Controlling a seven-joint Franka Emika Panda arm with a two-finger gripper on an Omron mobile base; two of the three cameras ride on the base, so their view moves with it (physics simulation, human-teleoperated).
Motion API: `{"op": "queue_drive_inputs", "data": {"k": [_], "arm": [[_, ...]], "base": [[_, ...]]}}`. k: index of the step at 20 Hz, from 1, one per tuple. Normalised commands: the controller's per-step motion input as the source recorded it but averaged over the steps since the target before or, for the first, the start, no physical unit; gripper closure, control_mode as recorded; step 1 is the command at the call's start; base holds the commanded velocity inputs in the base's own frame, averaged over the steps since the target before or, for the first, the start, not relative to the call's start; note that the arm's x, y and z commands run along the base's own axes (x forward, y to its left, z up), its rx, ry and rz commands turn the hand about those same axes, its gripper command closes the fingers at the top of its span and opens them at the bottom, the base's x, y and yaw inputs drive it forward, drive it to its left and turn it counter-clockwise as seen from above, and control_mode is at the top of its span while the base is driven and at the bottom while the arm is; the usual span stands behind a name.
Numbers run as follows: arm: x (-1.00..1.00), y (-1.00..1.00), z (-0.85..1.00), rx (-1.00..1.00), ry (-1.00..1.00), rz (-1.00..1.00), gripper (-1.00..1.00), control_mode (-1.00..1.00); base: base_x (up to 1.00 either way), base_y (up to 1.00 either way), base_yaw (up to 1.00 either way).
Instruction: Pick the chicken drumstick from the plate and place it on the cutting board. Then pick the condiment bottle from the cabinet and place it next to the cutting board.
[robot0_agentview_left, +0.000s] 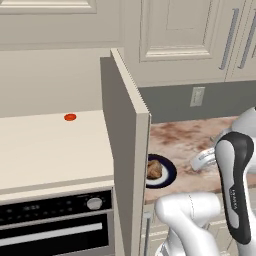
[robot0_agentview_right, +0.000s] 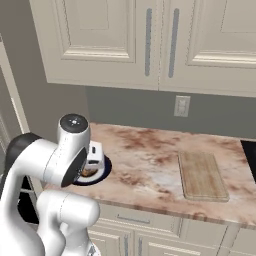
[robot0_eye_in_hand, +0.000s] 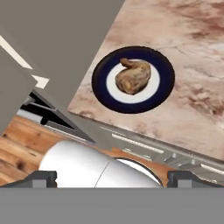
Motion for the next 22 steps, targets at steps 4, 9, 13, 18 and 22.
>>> {"op": "queue_drive_inputs", "data": {"k": [4, 9, 13, 18, 22], "arm": [[0.22, 0.15, -0.17, 0.0, 0.0, 0.0, -1.0, -1.0], [0.25, 0.13, -0.21, 0.0, 0.0, 0.0, -1.0, -1.0], [0.3, 0.1, -0.19, 0.0, 0.0, 0.0, -1.0, -1.0], [0.28, 0.14, -0.23, 0.0, 0.0, 0.0, -1.0, -1.0], [0.24, 0.14, -0.28, 0.0, 0.0, 0.0, -1.0, -1.0]], "base": [[0.0, 0.0, 0.0], [0.0, 0.0, 0.0], [0.0, 0.0, 0.0], [0.0, 0.0, 0.0], [0.0, 0.0, 0.0]]}}
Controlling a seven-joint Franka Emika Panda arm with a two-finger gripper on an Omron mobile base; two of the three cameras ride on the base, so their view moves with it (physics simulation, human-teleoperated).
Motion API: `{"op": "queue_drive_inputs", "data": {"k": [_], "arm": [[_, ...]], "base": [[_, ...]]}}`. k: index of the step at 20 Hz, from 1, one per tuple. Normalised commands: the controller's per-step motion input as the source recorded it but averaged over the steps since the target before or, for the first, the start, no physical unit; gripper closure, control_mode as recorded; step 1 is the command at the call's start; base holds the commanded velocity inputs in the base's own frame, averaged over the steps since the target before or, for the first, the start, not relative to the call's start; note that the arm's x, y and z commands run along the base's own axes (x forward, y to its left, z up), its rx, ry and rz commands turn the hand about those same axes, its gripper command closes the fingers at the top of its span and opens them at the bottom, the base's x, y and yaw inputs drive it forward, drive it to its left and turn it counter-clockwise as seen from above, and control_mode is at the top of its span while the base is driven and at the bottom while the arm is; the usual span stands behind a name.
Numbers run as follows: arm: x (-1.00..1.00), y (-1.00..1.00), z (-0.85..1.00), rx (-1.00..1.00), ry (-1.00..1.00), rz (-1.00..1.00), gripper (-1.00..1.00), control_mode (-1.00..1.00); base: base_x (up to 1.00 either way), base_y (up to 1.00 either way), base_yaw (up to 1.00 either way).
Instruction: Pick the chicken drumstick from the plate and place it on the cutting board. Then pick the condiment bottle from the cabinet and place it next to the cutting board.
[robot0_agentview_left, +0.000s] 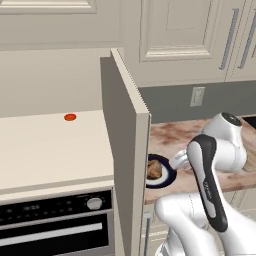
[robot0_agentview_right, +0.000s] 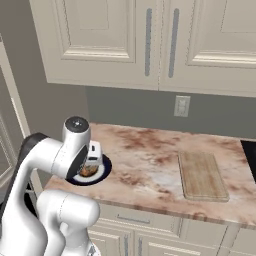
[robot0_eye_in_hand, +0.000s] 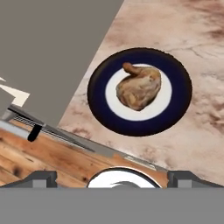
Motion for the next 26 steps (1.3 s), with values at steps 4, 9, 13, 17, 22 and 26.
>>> {"op": "queue_drive_inputs", "data": {"k": [4, 9, 13, 17, 22, 26], "arm": [[0.2, 0.16, -0.27, 0.0, 0.0, 0.0, -1.0, -1.0], [0.27, 0.04, -0.22, 0.0, 0.0, 0.0, -1.0, -1.0], [0.35, 0.0, -0.17, 0.0, 0.0, 0.0, -1.0, -1.0], [0.4, 0.0, -0.16, 0.0, 0.0, 0.0, -1.0, -1.0], [0.38, 0.0, -0.14, 0.0, 0.0, 0.0, -1.0, -1.0], [0.31, 0.07, -0.09, 0.0, 0.02, 0.0, -1.0, -1.0]], "base": [[0.0, 0.0, 0.0], [0.0, 0.0, 0.0], [0.0, 0.0, 0.0], [0.0, 0.0, 0.0], [0.0, 0.0, 0.0], [0.0, 0.0, 0.0]]}}
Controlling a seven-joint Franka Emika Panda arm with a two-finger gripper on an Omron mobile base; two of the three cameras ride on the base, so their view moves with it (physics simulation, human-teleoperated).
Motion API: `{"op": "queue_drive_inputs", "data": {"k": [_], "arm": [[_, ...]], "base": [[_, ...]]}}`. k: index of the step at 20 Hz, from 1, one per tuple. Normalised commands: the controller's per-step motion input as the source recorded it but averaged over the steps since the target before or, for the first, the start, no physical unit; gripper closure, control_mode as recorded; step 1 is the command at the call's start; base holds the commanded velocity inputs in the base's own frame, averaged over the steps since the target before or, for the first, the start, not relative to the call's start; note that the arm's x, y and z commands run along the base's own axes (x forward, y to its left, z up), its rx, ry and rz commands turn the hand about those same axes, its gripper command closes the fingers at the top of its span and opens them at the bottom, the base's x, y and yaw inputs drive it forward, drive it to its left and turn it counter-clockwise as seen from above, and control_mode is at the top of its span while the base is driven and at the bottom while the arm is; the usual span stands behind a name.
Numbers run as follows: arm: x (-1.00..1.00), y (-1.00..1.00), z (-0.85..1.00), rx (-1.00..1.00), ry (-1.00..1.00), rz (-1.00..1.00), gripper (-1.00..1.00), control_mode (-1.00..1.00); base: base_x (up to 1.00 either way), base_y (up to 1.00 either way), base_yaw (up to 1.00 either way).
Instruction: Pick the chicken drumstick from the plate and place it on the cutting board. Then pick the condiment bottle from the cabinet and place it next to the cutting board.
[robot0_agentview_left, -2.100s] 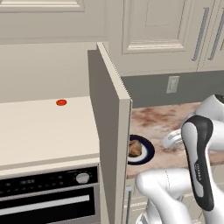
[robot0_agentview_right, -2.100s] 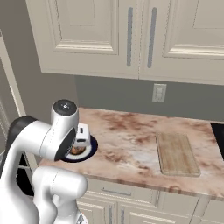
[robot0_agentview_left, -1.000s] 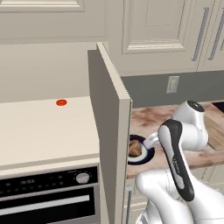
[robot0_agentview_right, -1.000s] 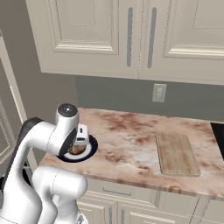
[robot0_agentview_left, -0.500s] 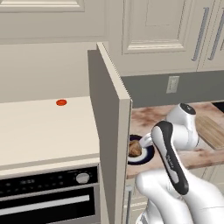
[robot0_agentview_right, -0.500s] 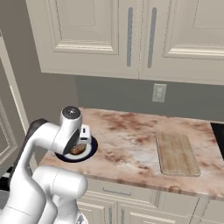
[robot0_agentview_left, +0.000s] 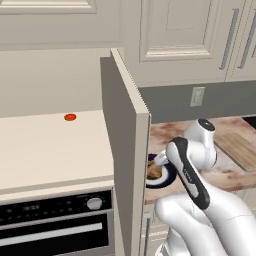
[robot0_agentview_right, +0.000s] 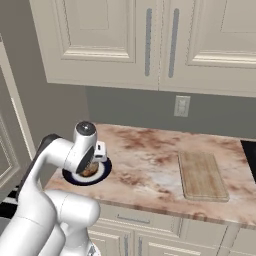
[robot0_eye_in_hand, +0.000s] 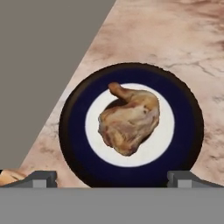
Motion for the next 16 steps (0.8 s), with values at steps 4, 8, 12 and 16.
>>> {"op": "queue_drive_inputs", "data": {"k": [4, 8, 12, 16], "arm": [[0.19, 0.11, -0.04, -0.02, 0.06, 0.0, -1.0, -1.0], [0.19, 0.1, -0.04, -0.03, 0.07, 0.0, -1.0, -1.0], [0.17, 0.07, -0.03, -0.04, 0.07, 0.0, -1.0, -1.0], [0.15, 0.0, -0.14, -0.03, 0.04, 0.0, -1.0, -1.0]], "base": [[0.0, 0.0, 0.0], [0.0, 0.0, 0.0], [0.0, 0.0, 0.0], [0.0, 0.0, 0.0]]}}
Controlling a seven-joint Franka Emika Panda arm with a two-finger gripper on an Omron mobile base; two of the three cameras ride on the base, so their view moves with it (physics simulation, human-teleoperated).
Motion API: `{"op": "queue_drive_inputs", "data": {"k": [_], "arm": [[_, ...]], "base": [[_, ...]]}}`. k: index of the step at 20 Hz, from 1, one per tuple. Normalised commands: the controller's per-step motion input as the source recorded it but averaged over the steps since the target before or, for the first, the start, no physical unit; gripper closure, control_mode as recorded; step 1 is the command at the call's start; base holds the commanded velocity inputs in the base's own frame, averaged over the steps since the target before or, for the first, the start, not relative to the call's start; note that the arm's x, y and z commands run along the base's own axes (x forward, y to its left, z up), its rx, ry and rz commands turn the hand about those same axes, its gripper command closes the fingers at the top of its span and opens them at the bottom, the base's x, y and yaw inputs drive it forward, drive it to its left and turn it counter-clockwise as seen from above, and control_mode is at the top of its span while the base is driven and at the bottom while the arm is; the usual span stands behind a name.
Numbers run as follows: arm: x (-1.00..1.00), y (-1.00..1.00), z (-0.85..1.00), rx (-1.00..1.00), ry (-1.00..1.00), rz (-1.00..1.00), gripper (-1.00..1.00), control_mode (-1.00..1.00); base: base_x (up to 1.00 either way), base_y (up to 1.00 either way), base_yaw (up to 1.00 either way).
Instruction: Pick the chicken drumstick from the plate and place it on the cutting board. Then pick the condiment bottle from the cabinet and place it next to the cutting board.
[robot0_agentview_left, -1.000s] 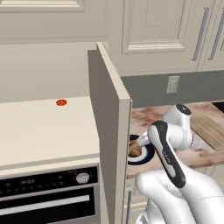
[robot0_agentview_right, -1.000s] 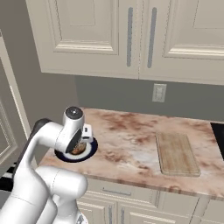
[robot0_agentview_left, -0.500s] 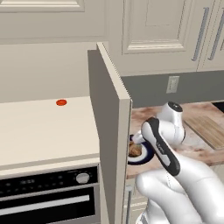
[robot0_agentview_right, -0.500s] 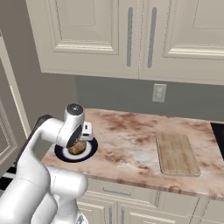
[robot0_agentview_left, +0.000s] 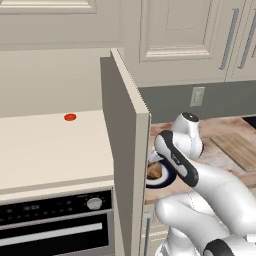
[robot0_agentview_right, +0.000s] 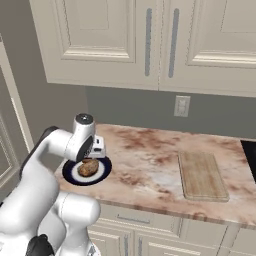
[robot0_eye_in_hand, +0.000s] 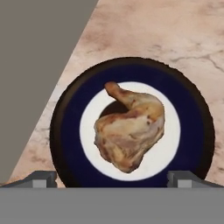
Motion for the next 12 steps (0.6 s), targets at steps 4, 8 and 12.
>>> {"op": "queue_drive_inputs", "data": {"k": [4, 8, 12], "arm": [[0.15, 0.02, -0.15, 0.0, 0.01, 0.0, -1.0, -1.0], [0.12, 0.07, -0.15, 0.0, 0.0, 0.0, -1.0, -1.0], [0.09, 0.07, -0.22, 0.0, 0.0, 0.01, -1.0, -1.0]], "base": [[0.0, 0.0, 0.0], [0.0, 0.0, 0.0], [0.0, 0.0, 0.0]]}}
